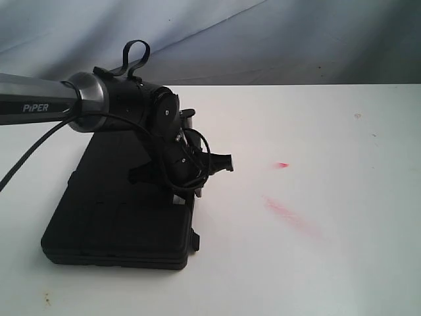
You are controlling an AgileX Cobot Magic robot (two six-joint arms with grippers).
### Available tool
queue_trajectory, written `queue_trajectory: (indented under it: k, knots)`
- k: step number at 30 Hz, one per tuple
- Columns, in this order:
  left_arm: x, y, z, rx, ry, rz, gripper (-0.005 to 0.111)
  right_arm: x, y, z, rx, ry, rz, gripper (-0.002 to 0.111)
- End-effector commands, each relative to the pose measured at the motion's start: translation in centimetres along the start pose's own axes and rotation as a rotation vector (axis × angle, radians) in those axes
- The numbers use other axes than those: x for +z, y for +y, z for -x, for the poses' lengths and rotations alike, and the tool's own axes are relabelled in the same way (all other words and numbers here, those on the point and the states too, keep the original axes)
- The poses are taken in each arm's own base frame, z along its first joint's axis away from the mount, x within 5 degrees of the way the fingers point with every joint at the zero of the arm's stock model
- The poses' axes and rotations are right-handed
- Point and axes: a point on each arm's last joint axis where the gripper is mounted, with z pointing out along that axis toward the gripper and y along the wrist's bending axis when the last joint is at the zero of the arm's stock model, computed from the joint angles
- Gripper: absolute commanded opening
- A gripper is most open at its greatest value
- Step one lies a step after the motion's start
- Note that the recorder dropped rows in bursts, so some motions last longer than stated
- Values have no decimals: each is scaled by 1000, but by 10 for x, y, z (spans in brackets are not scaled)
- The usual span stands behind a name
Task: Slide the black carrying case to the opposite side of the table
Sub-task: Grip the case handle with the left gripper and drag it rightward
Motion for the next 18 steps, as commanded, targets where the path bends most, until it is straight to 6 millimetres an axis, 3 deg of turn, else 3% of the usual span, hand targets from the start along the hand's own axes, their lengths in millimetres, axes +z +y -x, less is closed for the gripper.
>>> queue_trajectory:
  k: [1, 4, 12, 18]
  knots:
    - [-1, -8, 1, -8, -34, -31, 9, 0, 0, 0, 7, -5, -2, 0]
    - [-1, -13, -2, 12, -46, -37, 0, 0, 0, 0, 7, -5, -2, 0]
    - [-7, -35, 1, 50, -33, -35, 0, 0, 0, 0, 7, -5, -2, 0]
    - [9, -79, -3, 76, -4, -36, 0, 0, 0, 0, 7, -5, -2, 0]
